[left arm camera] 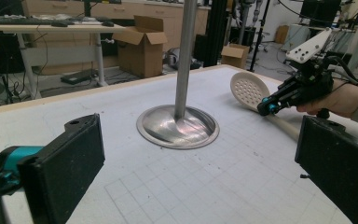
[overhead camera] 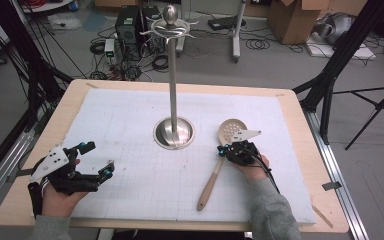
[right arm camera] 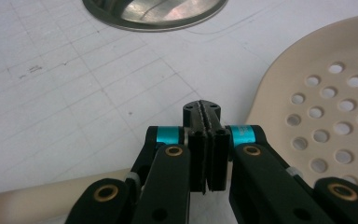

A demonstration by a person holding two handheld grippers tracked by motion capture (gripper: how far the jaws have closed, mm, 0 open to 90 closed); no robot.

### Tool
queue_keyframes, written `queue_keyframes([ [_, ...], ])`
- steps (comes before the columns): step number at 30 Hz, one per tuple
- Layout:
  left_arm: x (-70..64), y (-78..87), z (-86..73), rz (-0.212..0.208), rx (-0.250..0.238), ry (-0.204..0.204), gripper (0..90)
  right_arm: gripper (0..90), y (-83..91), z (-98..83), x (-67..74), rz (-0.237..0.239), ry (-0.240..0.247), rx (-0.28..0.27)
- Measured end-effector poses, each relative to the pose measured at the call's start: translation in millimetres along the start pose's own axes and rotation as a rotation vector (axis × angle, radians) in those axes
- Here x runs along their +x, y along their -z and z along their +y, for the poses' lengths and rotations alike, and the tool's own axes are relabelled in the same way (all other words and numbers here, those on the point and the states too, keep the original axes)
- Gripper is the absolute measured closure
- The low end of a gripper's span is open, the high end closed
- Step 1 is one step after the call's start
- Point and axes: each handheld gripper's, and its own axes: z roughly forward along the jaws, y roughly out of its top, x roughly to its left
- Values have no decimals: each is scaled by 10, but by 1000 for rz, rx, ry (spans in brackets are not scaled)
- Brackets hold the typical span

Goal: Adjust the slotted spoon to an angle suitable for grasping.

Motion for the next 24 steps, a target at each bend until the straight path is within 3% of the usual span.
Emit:
queue_keyframes([
  [24, -23, -42, -12, -11, 11, -4, 17, 898, 435, -371, -129, -64, -113, -21],
])
